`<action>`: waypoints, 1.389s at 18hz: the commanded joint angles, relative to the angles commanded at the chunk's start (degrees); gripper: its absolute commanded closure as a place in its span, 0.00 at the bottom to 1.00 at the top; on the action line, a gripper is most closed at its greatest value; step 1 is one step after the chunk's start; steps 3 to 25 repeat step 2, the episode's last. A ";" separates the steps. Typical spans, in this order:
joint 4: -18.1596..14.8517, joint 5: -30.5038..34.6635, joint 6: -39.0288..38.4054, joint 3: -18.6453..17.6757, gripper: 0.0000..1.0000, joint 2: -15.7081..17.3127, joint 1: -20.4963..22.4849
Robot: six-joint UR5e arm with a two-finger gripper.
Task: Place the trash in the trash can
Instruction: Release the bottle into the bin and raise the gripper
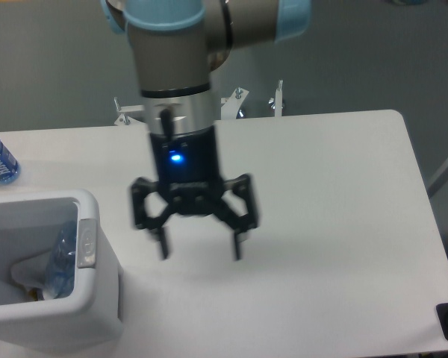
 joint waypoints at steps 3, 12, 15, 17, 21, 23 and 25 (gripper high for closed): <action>-1.23 -0.17 -0.16 0.00 0.00 0.09 0.53; -1.23 -0.17 -0.16 0.00 0.00 0.09 0.53; -1.23 -0.17 -0.16 0.00 0.00 0.09 0.53; -1.23 -0.17 -0.16 0.00 0.00 0.09 0.53; -1.23 -0.17 -0.16 0.00 0.00 0.09 0.53; -1.23 -0.17 -0.16 0.00 0.00 0.09 0.53; -1.23 -0.17 -0.16 0.00 0.00 0.09 0.53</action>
